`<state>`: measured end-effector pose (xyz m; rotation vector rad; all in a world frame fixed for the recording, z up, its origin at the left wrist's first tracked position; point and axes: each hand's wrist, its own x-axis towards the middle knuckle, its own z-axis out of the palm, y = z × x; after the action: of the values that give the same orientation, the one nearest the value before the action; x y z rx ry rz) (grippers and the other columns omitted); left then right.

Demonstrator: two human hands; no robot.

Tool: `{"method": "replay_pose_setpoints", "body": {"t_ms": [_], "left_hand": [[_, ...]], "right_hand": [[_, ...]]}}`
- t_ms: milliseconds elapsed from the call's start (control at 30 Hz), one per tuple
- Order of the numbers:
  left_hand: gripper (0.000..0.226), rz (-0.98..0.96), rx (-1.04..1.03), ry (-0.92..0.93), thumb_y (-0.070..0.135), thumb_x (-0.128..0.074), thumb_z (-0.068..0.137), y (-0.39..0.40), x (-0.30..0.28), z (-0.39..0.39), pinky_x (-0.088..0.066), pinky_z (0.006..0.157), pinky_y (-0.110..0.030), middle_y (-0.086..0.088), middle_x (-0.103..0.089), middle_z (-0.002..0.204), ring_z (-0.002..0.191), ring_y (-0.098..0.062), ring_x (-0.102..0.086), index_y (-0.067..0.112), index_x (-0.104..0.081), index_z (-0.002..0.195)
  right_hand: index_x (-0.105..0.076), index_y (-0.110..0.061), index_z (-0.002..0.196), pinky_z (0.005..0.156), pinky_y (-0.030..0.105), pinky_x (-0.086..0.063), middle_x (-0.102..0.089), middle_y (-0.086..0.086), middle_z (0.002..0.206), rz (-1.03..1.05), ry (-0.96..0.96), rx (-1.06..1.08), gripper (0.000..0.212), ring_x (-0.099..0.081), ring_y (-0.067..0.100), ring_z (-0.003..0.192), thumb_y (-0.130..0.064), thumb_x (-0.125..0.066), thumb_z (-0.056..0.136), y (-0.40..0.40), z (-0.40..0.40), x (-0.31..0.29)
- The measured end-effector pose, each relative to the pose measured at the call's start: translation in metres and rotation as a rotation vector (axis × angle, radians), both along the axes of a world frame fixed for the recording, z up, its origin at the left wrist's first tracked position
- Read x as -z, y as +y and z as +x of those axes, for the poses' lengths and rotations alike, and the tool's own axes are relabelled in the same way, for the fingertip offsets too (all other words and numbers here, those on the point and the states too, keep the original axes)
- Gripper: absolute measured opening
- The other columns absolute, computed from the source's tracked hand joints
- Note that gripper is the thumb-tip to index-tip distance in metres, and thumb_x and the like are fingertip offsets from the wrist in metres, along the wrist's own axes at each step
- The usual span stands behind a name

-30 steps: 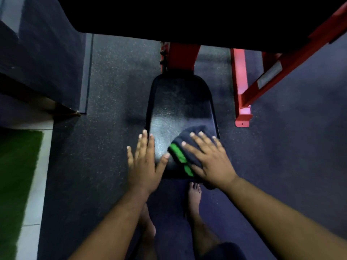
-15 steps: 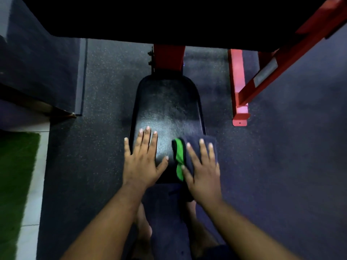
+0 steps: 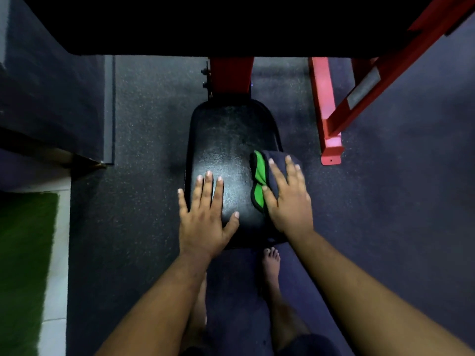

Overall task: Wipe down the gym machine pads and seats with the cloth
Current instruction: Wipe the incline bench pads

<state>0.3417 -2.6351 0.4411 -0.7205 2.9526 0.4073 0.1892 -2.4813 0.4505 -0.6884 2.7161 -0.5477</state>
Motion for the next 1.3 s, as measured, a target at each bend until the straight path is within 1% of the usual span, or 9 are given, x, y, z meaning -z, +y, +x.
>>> {"method": "replay_pose_setpoints", "body": {"t_ms": [133,333,467,567,633,867,1000,1167,1300], "left_hand": [[0.079,0.127,0.023,0.029,0.059,-0.025,0.100,-0.004,-0.002,0.004,0.006,0.123,-0.062,-0.004,0.006,0.172,0.158,-0.019,0.006,0.017,-0.004,0.164],[0.092,0.719,-0.246,0.099,0.073,-0.014,0.085,-0.036,-0.019,0.039,0.009,0.124,-0.050,0.008,0.016,0.168,0.155,-0.008,0.014,0.025,0.006,0.161],[0.114,0.950,-0.439,-0.072,0.084,-0.040,0.081,-0.052,-0.066,0.072,-0.015,0.124,-0.039,-0.010,-0.024,0.167,0.154,-0.025,-0.024,0.010,-0.010,0.163],[0.062,1.090,-0.416,0.042,0.054,-0.069,0.089,-0.052,-0.116,0.081,-0.047,0.097,-0.024,-0.002,-0.071,0.122,0.113,-0.018,-0.066,0.010,-0.062,0.132],[0.030,1.124,-0.369,0.087,0.037,-0.075,0.091,-0.041,-0.158,0.083,-0.051,0.074,-0.024,0.001,-0.073,0.089,0.083,-0.012,-0.064,0.010,-0.071,0.104],[0.008,1.195,-0.093,0.059,0.012,-0.067,0.097,0.031,-0.289,0.064,-0.049,0.069,-0.024,0.001,-0.067,0.084,0.074,-0.009,-0.060,0.016,-0.062,0.102],[0.005,1.191,0.059,0.090,0.015,-0.062,0.100,0.094,-0.341,0.051,-0.049,0.072,-0.015,-0.001,-0.066,0.091,0.080,-0.006,-0.060,0.015,-0.060,0.105],[0.023,1.254,0.220,0.063,0.032,-0.067,0.092,0.185,-0.388,0.039,-0.052,0.078,-0.030,-0.002,-0.068,0.094,0.085,-0.011,-0.063,0.017,-0.060,0.108],[0.018,1.182,0.384,-0.004,0.024,-0.069,0.096,0.256,-0.413,0.032,-0.044,0.055,-0.015,0.004,-0.062,0.079,0.064,-0.001,-0.057,0.011,-0.058,0.101]], "right_hand": [[-0.025,-0.043,0.159,0.111,0.063,-0.031,-0.013,-0.004,0.171,0.113,0.078,0.182,0.065,-0.011,0.025,0.157,-0.055,-0.040,0.097,0.002,0.081,-0.004],[-0.032,-0.048,0.154,0.110,0.062,-0.031,-0.025,-0.008,0.168,0.111,-0.016,0.159,0.073,-0.028,0.025,0.149,-0.035,-0.058,0.088,-0.066,0.163,-0.017],[-0.044,-0.045,0.149,0.114,0.056,-0.030,-0.032,-0.012,0.164,-0.026,-0.251,-0.018,0.060,-0.033,0.023,0.146,-0.025,-0.059,0.094,-0.085,0.185,-0.054],[-0.048,-0.042,0.148,0.115,0.049,-0.032,-0.039,-0.012,0.160,-0.144,-0.309,0.017,0.061,-0.035,0.020,0.145,-0.020,-0.060,0.093,-0.067,0.184,-0.101],[-0.051,-0.040,0.147,0.115,0.047,-0.035,-0.042,-0.012,0.158,-0.203,-0.270,0.093,0.060,-0.036,0.018,0.145,-0.021,-0.064,0.092,-0.046,0.187,-0.142],[-0.046,-0.032,0.150,0.115,0.041,-0.038,-0.049,-0.009,0.151,-0.321,-0.193,0.221,0.075,-0.043,0.017,0.140,-0.060,-0.062,0.082,0.054,0.193,-0.265],[-0.059,-0.026,0.132,0.104,0.035,-0.046,-0.065,-0.006,0.128,-0.437,-0.147,0.403,0.053,-0.056,0.015,0.121,-0.041,-0.077,0.084,0.112,0.198,-0.317],[-0.068,-0.024,0.127,0.095,0.037,-0.054,-0.074,-0.006,0.115,-0.557,-0.095,0.597,0.038,-0.068,0.013,0.106,-0.019,-0.070,0.090,0.197,0.207,-0.365],[-0.074,-0.017,0.122,0.084,0.008,-0.046,-0.076,-0.001,0.114,-0.612,-0.027,0.722,0.038,-0.067,0.010,0.102,0.000,-0.058,0.092,0.269,0.216,-0.390]]}}
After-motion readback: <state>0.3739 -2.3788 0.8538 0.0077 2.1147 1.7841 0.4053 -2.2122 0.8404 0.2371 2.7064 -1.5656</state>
